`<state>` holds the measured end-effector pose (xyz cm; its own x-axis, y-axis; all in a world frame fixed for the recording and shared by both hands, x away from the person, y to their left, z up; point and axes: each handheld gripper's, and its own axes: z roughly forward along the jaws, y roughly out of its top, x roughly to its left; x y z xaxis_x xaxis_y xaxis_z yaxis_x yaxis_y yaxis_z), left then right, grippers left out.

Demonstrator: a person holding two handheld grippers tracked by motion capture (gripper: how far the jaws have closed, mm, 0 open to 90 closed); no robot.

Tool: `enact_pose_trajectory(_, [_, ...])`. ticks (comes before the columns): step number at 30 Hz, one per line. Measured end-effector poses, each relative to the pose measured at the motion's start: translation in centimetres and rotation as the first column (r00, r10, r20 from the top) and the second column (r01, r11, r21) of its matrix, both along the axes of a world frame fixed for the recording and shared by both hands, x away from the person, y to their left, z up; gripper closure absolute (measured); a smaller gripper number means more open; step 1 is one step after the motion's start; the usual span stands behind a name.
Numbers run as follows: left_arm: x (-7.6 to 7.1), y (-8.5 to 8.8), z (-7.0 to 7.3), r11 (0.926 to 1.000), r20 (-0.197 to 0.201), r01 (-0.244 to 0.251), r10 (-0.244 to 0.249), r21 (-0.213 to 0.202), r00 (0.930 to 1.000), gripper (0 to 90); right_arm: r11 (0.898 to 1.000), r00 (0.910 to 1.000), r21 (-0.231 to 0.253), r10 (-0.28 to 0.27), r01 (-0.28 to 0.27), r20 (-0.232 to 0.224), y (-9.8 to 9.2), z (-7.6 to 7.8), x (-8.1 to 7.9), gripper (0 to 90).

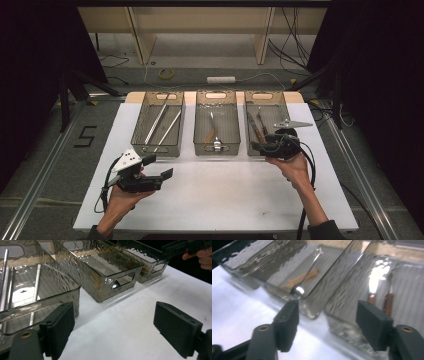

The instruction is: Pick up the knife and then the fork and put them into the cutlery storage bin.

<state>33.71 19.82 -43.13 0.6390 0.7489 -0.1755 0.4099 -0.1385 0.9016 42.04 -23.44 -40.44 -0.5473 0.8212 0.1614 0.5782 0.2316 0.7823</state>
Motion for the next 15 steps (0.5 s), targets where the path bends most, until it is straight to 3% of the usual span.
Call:
enact_pose_trajectory(2, [0.0, 0.0, 0.0, 1.0000, 0.000, 0.001, -0.001, -0.003, 1.0000, 16.8, 0.999, 1.0000, 0.039, 0.009, -0.009, -0.002, 0.1, -0.3, -0.6, 34.1])
enact_pose_trajectory(4, [0.1, -0.1, 0.0, 1.0000, -0.003, 0.003, -0.003, 0.001, 1.0000, 16.8, 1.000, 0.9998, 0.019, 0.005, -0.005, 0.020, 0.4, -0.4, -1.0, 32.6])
enact_pose_trajectory(15, [-0.1, 0.0, 0.0, 1.0000, -0.005, 0.001, -0.001, -0.002, 1.0000, 16.7, 0.996, 0.9961, 0.059, 0.056, -0.060, 0.068, 1.6, -0.8, -2.9, 29.4])
